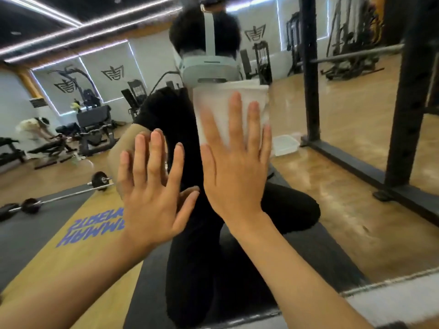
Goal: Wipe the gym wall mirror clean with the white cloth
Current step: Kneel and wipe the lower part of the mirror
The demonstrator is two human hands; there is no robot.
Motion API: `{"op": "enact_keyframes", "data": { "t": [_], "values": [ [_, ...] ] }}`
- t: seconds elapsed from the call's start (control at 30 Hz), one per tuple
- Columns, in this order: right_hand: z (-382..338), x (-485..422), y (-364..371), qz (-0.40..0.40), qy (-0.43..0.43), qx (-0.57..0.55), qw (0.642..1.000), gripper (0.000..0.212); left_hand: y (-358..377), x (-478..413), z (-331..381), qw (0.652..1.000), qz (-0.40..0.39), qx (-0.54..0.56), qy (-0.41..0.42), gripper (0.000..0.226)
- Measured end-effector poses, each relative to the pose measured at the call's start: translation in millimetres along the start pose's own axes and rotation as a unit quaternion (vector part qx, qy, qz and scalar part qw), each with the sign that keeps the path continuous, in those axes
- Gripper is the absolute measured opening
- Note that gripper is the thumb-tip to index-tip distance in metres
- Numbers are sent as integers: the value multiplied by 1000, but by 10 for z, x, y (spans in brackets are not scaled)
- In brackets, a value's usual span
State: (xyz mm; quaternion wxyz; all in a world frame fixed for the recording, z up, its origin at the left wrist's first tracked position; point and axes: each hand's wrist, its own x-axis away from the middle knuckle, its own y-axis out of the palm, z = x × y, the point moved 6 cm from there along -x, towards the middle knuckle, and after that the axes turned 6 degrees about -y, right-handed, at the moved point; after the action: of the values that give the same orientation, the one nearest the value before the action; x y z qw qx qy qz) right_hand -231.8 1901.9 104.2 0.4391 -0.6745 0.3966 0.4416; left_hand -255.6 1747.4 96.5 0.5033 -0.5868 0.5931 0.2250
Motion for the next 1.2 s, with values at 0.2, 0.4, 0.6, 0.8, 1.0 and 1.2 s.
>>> {"op": "enact_keyframes", "data": {
  "t": [0.2, 0.4, 0.6, 0.8, 1.0, 1.2],
  "values": [
    [648, 1756, 310, 34, 303, -75, 949, 60, -8, -6, 14, 1000, 20, 6, 21, 65],
    [437, 1704, 389, 95, 417, -106, 898, 59, -3, 15, 33, 1000, 6, 18, 10, 66],
    [-382, 207, 201, 34, 143, -66, 987, 56, -25, -14, 30, 999, 10, 36, -9, 70],
    [47, 1546, 514, -21, 147, -64, 987, 56, -32, 2, 8, 999, 12, 41, -6, 64],
    [356, 2937, 674, -17, 501, -179, 846, 58, -32, 11, 24, 999, 13, 41, -10, 65],
    [-298, 1228, 439, 22, 249, -133, 959, 58, -49, -11, 30, 999, 16, 33, -14, 66]
  ]
}}
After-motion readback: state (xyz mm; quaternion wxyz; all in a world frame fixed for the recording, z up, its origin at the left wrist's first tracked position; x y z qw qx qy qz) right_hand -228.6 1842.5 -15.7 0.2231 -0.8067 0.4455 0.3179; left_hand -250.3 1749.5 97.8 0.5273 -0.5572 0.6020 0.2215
